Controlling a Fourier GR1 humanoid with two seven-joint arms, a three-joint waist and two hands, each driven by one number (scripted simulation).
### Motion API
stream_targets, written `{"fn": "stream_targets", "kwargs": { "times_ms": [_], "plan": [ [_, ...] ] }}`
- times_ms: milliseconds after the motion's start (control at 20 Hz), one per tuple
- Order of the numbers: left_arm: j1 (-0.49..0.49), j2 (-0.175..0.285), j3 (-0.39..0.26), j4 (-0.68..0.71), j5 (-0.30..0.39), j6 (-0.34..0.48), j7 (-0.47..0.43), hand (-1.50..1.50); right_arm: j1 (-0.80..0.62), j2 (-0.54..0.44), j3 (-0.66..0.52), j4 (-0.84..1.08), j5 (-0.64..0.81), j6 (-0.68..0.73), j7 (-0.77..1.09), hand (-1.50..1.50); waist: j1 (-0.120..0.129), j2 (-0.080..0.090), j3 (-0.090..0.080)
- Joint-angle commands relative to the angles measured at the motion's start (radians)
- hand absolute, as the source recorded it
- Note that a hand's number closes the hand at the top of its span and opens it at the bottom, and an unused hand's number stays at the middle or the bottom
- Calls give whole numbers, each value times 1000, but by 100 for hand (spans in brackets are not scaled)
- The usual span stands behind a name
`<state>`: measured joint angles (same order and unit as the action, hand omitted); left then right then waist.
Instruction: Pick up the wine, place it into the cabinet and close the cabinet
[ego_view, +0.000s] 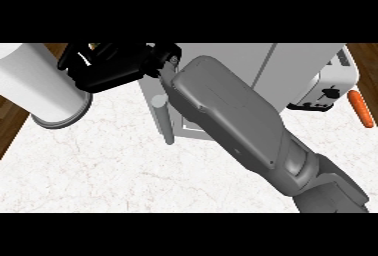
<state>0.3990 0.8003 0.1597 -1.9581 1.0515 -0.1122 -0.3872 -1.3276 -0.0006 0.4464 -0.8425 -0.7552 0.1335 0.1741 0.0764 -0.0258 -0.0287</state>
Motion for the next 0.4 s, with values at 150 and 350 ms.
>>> {"fn": "stream_targets", "kwargs": {
  "times_ms": [150, 350],
  "plan": [
    [-13, -15, -33, -38, 21, 13, 24, -150, 65, -181, -91, 137, 21, -50, -70, 150, -73, 56, 28],
    [-26, -21, -62, -51, 24, 20, 39, -150, 57, -174, -75, 153, 12, -23, -77, 150, -77, 62, 27]
  ]
}}
